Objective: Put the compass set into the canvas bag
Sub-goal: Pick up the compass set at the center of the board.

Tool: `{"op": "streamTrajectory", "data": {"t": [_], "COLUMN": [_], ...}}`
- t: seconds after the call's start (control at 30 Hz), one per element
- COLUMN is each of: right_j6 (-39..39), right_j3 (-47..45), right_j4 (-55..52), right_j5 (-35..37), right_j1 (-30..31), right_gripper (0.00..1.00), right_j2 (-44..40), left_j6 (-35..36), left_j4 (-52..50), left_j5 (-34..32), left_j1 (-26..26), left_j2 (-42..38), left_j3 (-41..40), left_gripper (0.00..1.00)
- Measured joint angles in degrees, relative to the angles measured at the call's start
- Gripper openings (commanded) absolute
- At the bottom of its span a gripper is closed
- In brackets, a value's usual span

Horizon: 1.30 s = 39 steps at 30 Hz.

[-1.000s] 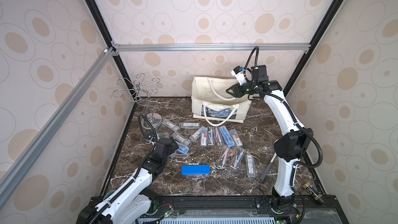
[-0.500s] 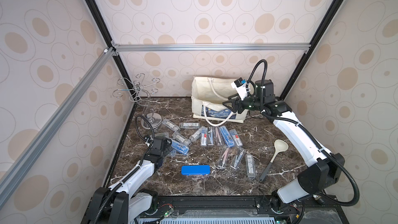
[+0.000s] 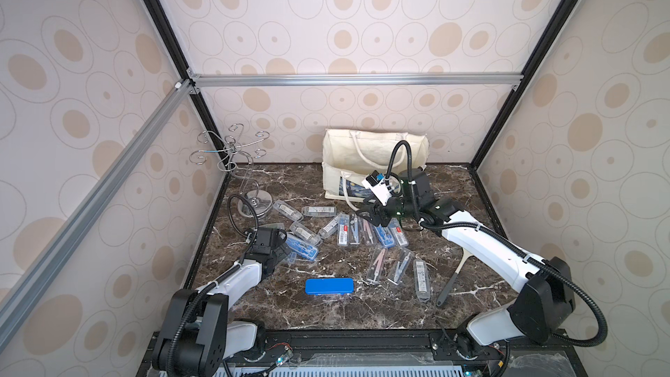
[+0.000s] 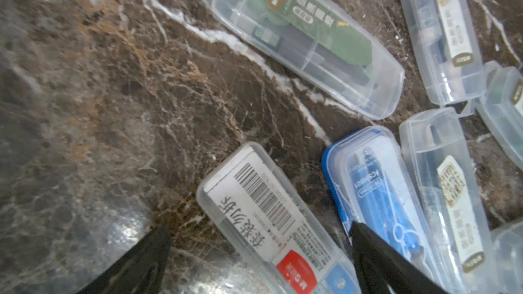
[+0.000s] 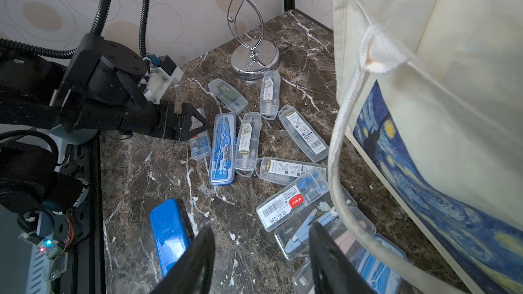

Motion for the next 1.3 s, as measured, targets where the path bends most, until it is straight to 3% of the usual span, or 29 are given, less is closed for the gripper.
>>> {"op": "streamTrajectory", "data": {"t": [0.27,0.87,1.3], "right_j6": [1.6,4.0,5.2], "right_j3": [-2.3,-8.2,-9.7], "right_j4": [2.0,6.6,9.2], "right_j5": [0.0,0.1,-0.3], "right_j1": [1.3,1.9,2.0], "right_gripper": [0.56,0.56,0.56], "right_j2": [1.2,1.2,1.2], "left_j6": [0.5,4.4,7.8], "left_j4": [0.6,-7.8,-9.5], "left_j5": [2.2,2.3,2.8], "left_j1": [0.6,0.7,0.8], "left_j2": [4.6,4.3,9.8], "left_j3": [3.4,5.0,9.7], "left_gripper": [0.85,0.8,0.58]}}
